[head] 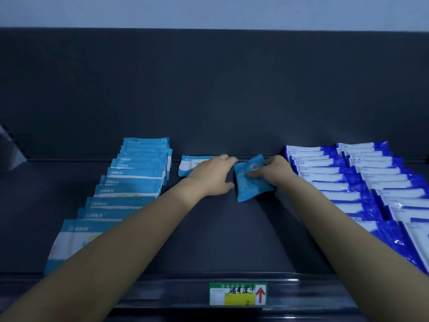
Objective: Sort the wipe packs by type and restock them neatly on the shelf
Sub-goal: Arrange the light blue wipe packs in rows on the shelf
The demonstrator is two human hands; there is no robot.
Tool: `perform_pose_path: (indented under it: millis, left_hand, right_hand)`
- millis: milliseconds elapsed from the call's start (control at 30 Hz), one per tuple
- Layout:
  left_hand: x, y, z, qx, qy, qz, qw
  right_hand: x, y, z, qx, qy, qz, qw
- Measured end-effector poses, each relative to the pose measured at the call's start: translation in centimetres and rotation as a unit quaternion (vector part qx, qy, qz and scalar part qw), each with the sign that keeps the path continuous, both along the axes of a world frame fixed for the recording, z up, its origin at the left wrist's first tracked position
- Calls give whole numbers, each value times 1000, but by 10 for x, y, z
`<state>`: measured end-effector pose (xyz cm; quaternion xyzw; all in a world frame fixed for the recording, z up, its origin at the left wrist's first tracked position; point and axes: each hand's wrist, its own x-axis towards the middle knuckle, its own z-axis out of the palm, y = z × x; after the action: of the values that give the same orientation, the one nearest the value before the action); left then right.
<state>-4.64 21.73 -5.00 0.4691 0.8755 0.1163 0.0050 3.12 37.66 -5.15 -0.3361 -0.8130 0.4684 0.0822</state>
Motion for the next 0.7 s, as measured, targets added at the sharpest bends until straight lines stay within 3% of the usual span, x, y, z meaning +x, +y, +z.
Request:
perform_pose_path:
  millis: [100, 167, 267, 400, 533, 700]
  left_hand:
    - [4, 3, 2, 77, -118, -26, 990]
    - [4, 0, 5, 131, -134, -41, 981]
    - [1, -12, 16, 181, -119, -70, 974]
    - [-7, -32, 28, 146, -163, -79, 973]
    - [-17, -45, 29, 235, -202, -90, 946]
    - [-32, -59, 28, 232, -205, -67, 949]
  right_hand:
    - [7, -2, 10, -143, 119, 6, 982]
    - [9, 0, 18, -225, 156, 27, 961]
    - [8, 5, 25, -269, 158, 57, 948]
    - [4, -7, 23, -333, 109, 106, 931]
    - [-12, -22, 12, -444, 119, 78, 885]
    - [-24, -42, 5, -353, 103, 152, 917]
